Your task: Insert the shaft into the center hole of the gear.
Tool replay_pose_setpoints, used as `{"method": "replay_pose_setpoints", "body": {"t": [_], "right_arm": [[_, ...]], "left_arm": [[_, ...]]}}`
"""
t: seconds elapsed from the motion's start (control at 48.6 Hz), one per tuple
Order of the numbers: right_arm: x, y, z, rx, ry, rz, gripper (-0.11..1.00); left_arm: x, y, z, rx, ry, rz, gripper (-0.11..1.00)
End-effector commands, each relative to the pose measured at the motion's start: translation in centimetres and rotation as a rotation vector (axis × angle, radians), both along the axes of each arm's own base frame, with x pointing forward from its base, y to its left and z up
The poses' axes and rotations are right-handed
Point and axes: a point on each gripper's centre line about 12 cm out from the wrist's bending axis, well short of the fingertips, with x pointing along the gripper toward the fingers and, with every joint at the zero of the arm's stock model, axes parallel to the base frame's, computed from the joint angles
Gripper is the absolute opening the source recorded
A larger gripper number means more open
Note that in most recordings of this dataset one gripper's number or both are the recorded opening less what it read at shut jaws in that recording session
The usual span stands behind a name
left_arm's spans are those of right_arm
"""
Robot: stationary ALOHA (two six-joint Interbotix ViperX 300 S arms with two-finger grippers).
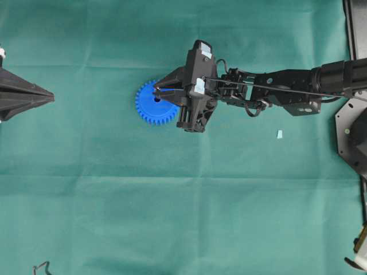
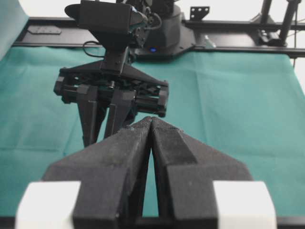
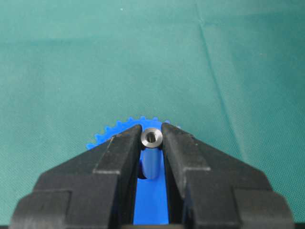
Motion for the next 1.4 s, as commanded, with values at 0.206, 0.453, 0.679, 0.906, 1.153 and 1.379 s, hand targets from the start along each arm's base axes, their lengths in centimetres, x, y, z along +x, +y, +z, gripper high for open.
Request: {"method": "replay_pose_setpoints", "body": {"t": [0.206, 0.453, 0.679, 0.906, 1.153, 1.379], "right_arm": [[0.3, -0.1, 1.1, -0.006, -0.047, -0.007, 0.16], [0.4, -0.1, 1.1, -0.005, -0.056, -0.009, 0.16], [0.9, 0.3, 1.5, -0.008, -0.076, 0.001, 0.16], [0.9, 0.8, 1.5, -0.008, -0.076, 0.013, 0.16], [0.9, 0.8, 1.2, -0.006, -0.065, 0.014, 0.16], [0.8, 0.3, 0.3, -0.004, -0.045, 0.0, 0.16]], "left_arm": [[0.2, 0.0, 1.0, 0.002, -0.028, 0.001, 0.0], [0.2, 0.0, 1.0, 0.002, -0.028, 0.001, 0.0], [0.2, 0.0, 1.0, 0.002, -0.029, 0.001, 0.0], [0.2, 0.0, 1.0, 0.002, -0.028, 0.001, 0.0], [0.2, 0.0, 1.0, 0.003, -0.029, 0.001, 0.0], [0.2, 0.0, 1.0, 0.002, -0.029, 0.001, 0.0]]}}
